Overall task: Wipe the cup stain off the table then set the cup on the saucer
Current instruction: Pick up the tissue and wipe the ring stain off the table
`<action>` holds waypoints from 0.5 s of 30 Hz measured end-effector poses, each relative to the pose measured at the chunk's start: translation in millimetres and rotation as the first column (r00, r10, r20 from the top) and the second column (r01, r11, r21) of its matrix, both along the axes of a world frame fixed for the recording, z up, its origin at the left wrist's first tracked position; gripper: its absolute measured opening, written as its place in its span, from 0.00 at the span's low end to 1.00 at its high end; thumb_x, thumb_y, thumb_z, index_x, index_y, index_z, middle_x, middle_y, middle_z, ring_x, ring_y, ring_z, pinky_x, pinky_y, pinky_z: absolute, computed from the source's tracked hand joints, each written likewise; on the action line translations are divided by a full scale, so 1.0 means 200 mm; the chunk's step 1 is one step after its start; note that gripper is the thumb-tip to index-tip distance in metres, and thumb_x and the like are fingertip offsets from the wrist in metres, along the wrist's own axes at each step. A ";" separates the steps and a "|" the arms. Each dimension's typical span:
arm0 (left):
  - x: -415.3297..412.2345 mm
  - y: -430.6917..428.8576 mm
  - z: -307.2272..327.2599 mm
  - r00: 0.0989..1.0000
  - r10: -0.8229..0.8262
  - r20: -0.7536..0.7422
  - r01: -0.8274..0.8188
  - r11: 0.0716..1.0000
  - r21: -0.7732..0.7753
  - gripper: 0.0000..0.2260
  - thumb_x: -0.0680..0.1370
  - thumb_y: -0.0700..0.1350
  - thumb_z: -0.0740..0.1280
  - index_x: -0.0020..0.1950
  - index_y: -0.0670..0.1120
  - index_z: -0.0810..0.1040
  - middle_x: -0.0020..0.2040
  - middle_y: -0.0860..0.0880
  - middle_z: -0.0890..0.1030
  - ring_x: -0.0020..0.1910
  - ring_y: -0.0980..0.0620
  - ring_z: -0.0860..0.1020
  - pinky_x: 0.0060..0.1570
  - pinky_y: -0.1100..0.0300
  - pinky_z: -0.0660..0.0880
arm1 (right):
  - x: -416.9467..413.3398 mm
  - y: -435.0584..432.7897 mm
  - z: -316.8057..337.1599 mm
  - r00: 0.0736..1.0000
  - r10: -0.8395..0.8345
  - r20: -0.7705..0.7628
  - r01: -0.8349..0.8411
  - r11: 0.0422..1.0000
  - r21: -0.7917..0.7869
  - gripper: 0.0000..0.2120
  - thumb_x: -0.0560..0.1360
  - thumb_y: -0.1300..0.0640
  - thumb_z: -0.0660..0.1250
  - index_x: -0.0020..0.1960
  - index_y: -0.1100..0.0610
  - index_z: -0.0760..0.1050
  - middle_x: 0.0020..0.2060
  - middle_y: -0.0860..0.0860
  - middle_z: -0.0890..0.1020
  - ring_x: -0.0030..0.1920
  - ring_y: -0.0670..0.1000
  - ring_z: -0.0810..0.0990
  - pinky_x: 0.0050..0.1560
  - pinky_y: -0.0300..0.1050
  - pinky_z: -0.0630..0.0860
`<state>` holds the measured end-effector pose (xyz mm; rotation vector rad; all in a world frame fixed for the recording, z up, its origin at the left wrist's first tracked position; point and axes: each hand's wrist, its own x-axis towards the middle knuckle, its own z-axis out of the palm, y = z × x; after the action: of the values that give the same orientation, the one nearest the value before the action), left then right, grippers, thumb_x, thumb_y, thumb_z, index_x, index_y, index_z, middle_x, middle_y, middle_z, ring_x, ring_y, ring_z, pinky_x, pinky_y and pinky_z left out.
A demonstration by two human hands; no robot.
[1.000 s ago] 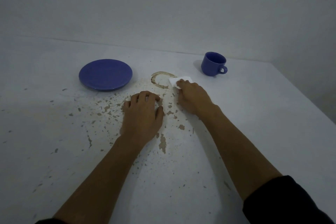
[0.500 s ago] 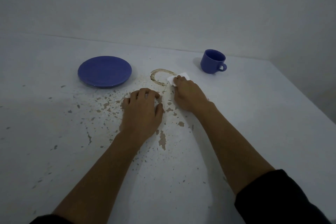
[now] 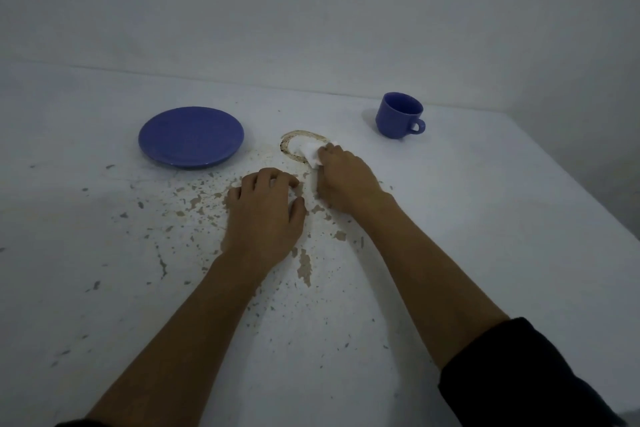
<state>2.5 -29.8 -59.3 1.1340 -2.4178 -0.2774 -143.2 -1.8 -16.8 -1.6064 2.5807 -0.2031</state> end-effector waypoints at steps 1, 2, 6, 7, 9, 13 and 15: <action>0.00 0.00 0.00 1.000 0.001 0.001 -0.001 1.000 0.001 0.14 0.78 0.53 0.59 0.61 0.51 0.73 0.62 0.49 0.74 0.61 0.47 0.70 0.60 0.50 0.65 | 0.01 0.00 -0.01 1.000 0.019 -0.009 -0.019 1.000 0.004 0.23 0.79 0.58 0.57 0.73 0.59 0.61 0.72 0.57 0.67 0.70 0.57 0.68 0.70 0.50 0.65; 0.00 0.00 0.00 1.000 0.002 0.000 -0.002 1.000 0.003 0.14 0.78 0.53 0.59 0.61 0.52 0.73 0.62 0.49 0.74 0.61 0.47 0.70 0.60 0.50 0.65 | 0.02 0.01 -0.02 0.999 0.046 -0.026 -0.046 0.999 0.003 0.22 0.80 0.57 0.55 0.73 0.59 0.61 0.72 0.58 0.66 0.70 0.57 0.68 0.69 0.51 0.65; -0.01 0.00 0.00 1.000 0.006 0.002 -0.006 1.000 0.007 0.14 0.78 0.53 0.59 0.61 0.51 0.73 0.62 0.49 0.74 0.61 0.47 0.71 0.60 0.50 0.65 | 0.01 0.04 -0.03 0.992 0.113 -0.053 -0.114 0.993 -0.024 0.22 0.82 0.49 0.51 0.74 0.53 0.61 0.73 0.58 0.65 0.70 0.58 0.67 0.68 0.53 0.67; -0.01 0.00 0.00 1.000 0.007 0.006 -0.007 1.000 0.009 0.15 0.78 0.53 0.59 0.62 0.51 0.73 0.62 0.49 0.74 0.61 0.47 0.70 0.60 0.50 0.65 | 0.01 0.04 -0.03 0.991 0.120 -0.055 -0.121 0.992 -0.030 0.21 0.82 0.50 0.51 0.74 0.53 0.62 0.73 0.57 0.65 0.71 0.58 0.67 0.68 0.52 0.66; -0.01 0.00 0.01 1.000 0.004 -0.001 -0.004 1.000 0.013 0.15 0.78 0.53 0.59 0.62 0.52 0.73 0.63 0.49 0.74 0.62 0.47 0.70 0.61 0.50 0.65 | 0.02 0.03 -0.02 0.990 0.126 -0.059 -0.129 0.990 -0.051 0.21 0.81 0.57 0.56 0.73 0.54 0.64 0.72 0.56 0.68 0.69 0.57 0.69 0.68 0.50 0.66; 0.00 0.00 0.00 0.999 -0.041 0.034 0.041 0.999 0.000 0.18 0.79 0.52 0.56 0.68 0.51 0.70 0.71 0.48 0.70 0.70 0.47 0.65 0.67 0.47 0.59 | 0.03 0.06 -0.01 0.990 0.133 -0.046 -0.135 0.990 -0.041 0.23 0.79 0.65 0.60 0.73 0.54 0.65 0.70 0.56 0.72 0.68 0.56 0.71 0.69 0.46 0.64; 0.00 0.00 0.00 0.996 -0.058 0.067 0.058 0.998 0.001 0.20 0.80 0.53 0.54 0.72 0.51 0.67 0.74 0.48 0.66 0.74 0.46 0.60 0.71 0.45 0.53 | 0.01 0.09 -0.02 0.988 0.148 -0.051 -0.147 0.989 0.009 0.24 0.79 0.64 0.60 0.73 0.52 0.64 0.71 0.54 0.70 0.69 0.55 0.70 0.70 0.47 0.63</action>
<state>3.3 -28.9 -59.9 1.0908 -2.5123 -0.2602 -140.7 15.9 -19.8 -1.8147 2.4822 -0.1452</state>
